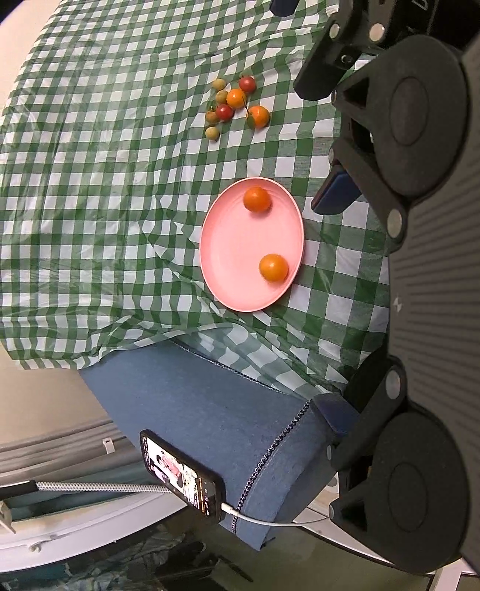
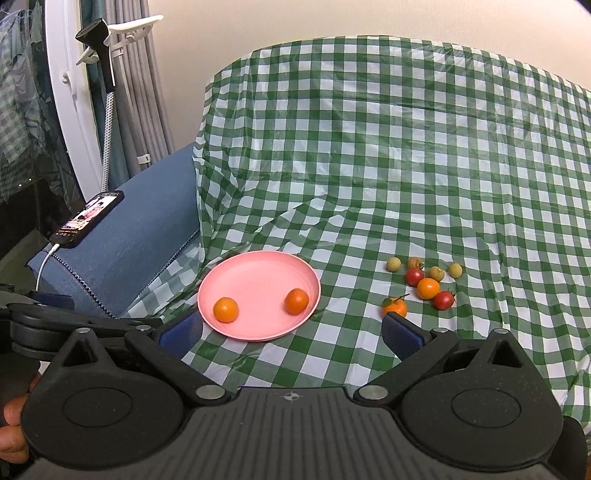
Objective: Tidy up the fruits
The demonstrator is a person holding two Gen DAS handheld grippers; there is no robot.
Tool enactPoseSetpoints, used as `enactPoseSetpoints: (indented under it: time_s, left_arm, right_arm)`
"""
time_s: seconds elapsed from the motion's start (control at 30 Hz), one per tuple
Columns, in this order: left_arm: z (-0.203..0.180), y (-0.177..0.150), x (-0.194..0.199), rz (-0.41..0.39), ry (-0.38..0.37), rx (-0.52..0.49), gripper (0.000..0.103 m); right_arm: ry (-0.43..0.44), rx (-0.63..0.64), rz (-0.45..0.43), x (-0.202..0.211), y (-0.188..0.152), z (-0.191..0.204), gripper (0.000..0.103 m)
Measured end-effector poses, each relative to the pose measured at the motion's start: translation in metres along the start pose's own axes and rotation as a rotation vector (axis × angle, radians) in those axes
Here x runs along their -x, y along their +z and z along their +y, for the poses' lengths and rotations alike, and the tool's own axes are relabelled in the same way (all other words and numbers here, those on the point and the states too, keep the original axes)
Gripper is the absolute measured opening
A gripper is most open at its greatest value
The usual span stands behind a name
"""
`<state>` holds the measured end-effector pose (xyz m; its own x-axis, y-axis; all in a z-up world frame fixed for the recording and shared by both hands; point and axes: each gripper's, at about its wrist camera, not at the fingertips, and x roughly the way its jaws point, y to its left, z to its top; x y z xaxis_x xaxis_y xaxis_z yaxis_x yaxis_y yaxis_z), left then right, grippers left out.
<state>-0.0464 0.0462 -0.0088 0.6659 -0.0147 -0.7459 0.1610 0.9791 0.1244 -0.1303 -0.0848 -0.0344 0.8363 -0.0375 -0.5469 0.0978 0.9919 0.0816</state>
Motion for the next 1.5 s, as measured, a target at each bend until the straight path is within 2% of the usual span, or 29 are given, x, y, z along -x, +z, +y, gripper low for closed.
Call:
enactPoseSetpoints:
  time_s: [1.03, 1.27, 1.5]
  left_arm:
    - [-0.009, 0.006, -0.035, 0.085, -0.006, -0.028, 0.103]
    - [-0.027, 0.019, -0.052, 0.133, -0.015, -0.055, 0.103]
    - [-0.072, 0.049, -0.079, 0.179, -0.074, -0.085, 0.103]
  right_arm:
    - [-0.011, -0.063, 0.08, -0.034, -0.005, -0.014, 0.102]
    - [-0.073, -0.109, 0.062, -0.046, -0.007, -0.043, 0.102]
    - [-0.187, -0.176, 0.034, -0.069, -0.006, -0.104, 0.102]
